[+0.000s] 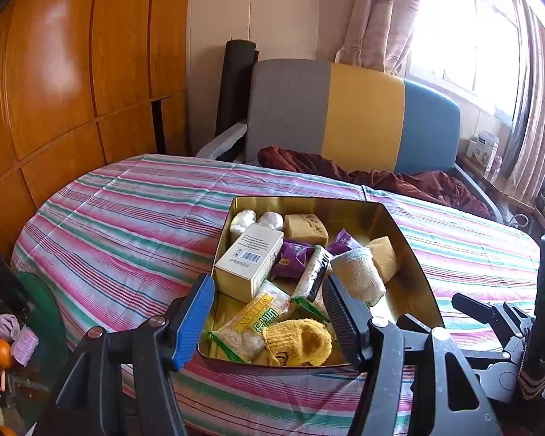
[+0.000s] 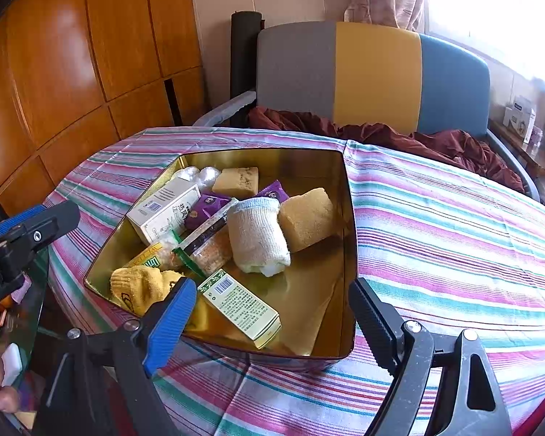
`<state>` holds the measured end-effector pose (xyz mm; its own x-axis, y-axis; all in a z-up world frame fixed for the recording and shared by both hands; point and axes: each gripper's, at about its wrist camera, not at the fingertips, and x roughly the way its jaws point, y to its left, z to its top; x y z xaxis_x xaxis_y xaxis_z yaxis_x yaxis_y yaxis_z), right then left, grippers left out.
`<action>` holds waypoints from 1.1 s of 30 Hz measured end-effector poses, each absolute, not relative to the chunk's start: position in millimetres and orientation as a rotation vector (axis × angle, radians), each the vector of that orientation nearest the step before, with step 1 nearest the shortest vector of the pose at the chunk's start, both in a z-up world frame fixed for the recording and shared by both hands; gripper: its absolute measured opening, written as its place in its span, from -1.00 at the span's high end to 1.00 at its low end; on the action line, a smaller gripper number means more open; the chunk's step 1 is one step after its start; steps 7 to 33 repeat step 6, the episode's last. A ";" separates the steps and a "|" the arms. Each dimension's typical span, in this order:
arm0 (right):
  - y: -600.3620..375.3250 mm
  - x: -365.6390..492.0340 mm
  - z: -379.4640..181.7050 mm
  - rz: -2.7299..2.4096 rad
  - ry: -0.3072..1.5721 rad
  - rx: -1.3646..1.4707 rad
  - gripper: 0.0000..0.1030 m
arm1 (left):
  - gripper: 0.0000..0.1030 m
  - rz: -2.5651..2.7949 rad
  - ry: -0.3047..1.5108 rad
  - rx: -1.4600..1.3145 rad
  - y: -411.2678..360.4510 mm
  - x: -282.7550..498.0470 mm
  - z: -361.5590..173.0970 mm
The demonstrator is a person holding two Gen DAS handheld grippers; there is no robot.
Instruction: Organize objects
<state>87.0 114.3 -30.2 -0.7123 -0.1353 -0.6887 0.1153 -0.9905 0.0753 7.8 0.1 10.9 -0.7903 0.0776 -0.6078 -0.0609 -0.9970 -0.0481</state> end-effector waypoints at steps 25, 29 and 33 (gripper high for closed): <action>112.6 86.2 -31.6 -2.782 -0.042 1.130 -0.68 | -0.20 2.912 -0.039 -0.971 -1.2 9.8 12.9; 112.6 86.2 -31.6 -2.782 -0.042 1.130 -0.68 | -0.20 2.912 -0.039 -0.971 -1.2 9.8 12.9; 112.6 86.2 -31.6 -2.782 -0.042 1.130 -0.68 | -0.20 2.912 -0.039 -0.971 -1.2 9.8 12.9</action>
